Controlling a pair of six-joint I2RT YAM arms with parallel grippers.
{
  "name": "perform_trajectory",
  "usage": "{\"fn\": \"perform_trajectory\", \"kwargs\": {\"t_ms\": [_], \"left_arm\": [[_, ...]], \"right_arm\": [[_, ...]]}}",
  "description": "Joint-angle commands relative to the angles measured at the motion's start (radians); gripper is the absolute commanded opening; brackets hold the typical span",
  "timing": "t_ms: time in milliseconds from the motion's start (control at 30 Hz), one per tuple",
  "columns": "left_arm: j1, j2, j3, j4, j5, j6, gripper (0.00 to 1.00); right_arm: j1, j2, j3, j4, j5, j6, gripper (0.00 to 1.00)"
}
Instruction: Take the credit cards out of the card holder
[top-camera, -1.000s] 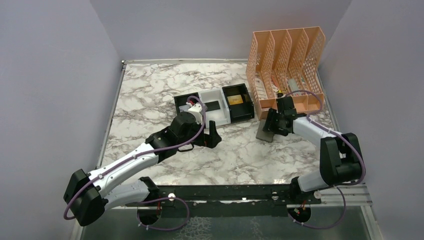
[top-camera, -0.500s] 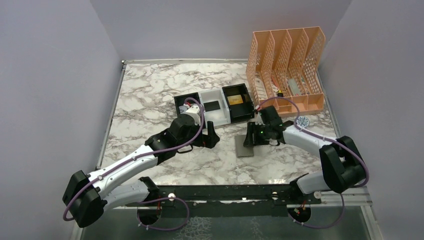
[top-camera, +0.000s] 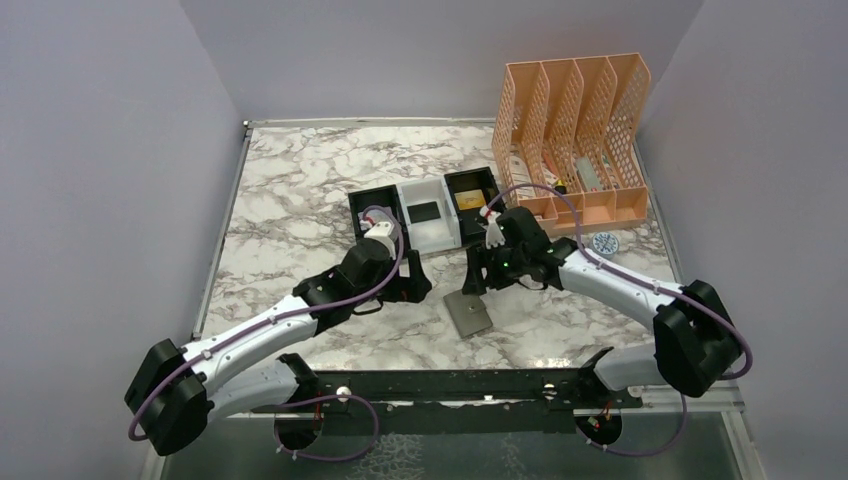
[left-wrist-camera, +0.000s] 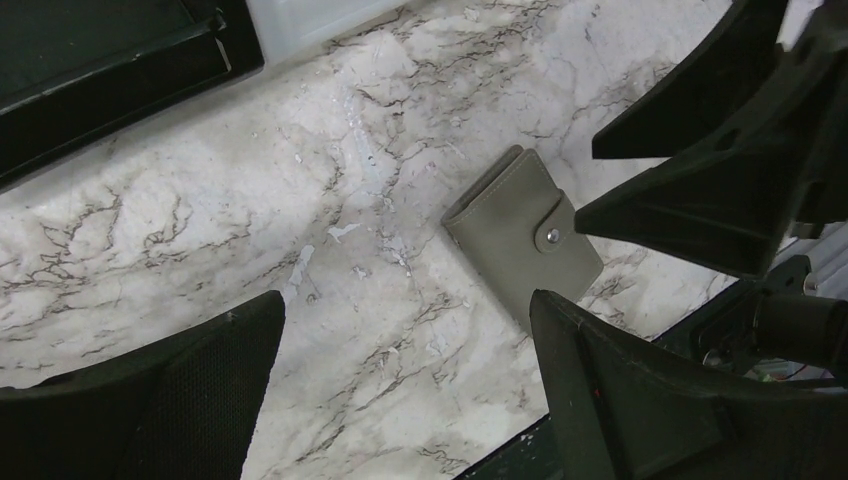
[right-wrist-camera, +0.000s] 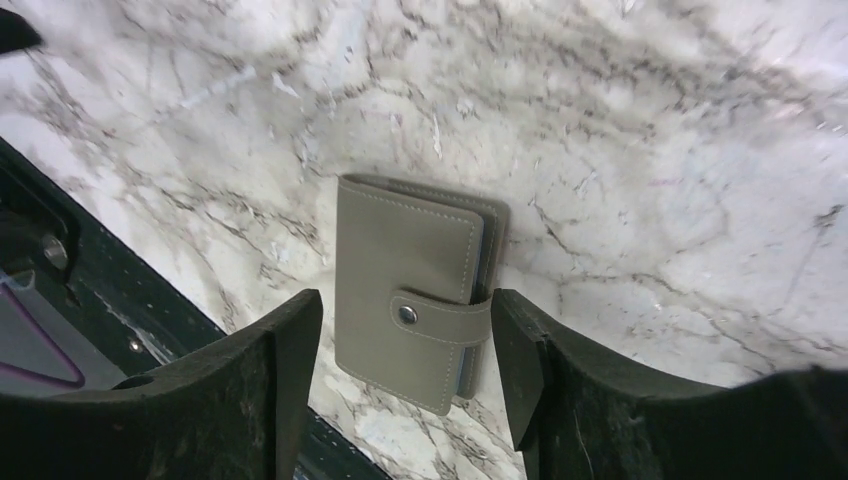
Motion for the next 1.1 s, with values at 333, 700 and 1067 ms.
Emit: {"fn": "perform_trajectory", "kwargs": {"t_ms": [333, 700, 1067], "left_arm": [[-0.009, 0.063, -0.096, 0.140, -0.003, -0.198, 0.94], [-0.009, -0.121, -0.188, 0.130, -0.160, -0.273, 0.93], [-0.008, -0.198, -0.206, 0.091, -0.176, -0.249, 0.92]], "right_arm": [[0.103, -0.011, 0.023, -0.082, 0.110, -0.006, 0.47], [0.191, 0.072, 0.059, -0.091, 0.265, -0.011, 0.42], [0.237, 0.155, 0.092, -0.123, 0.373, 0.021, 0.39]]}}
